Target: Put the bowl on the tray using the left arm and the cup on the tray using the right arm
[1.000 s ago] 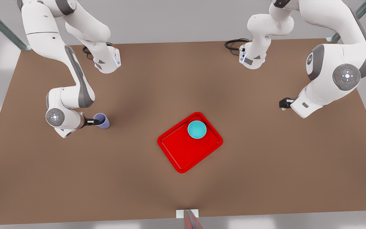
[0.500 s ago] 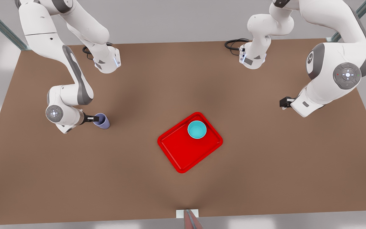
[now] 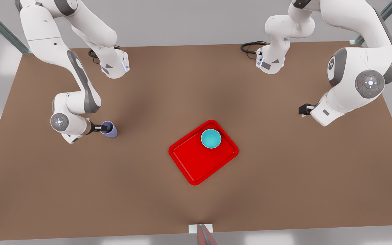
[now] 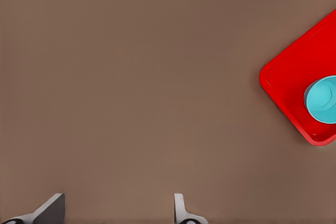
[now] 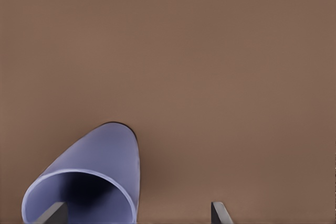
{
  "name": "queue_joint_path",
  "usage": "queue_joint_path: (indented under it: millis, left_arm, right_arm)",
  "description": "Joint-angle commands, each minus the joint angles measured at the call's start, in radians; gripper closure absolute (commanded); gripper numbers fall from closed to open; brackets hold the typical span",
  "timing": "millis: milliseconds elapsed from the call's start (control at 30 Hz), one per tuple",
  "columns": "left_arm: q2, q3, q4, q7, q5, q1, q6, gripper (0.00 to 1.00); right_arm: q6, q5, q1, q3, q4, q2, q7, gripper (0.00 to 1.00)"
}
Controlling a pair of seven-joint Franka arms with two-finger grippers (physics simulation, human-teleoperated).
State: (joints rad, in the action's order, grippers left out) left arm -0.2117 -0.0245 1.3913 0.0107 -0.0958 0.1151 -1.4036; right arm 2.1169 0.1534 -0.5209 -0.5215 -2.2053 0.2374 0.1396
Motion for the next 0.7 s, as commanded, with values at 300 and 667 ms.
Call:
queue_joint_path:
  millis: [300, 667]
  left_arm:
    - [-0.002, 0.000, 0.000, 0.000, -0.001, 0.000, 0.006, 0.00]
    - [0.000, 0.000, 0.002, -0.002, -0.001, 0.000, 0.011, 0.00]
  right_arm:
    - [0.035, 0.000, 0.001, 0.000, -0.017, 0.019, 0.000, 0.00]
    - [0.087, 0.009, -0.005, 0.003, -0.033, 0.065, 0.000, 0.00]
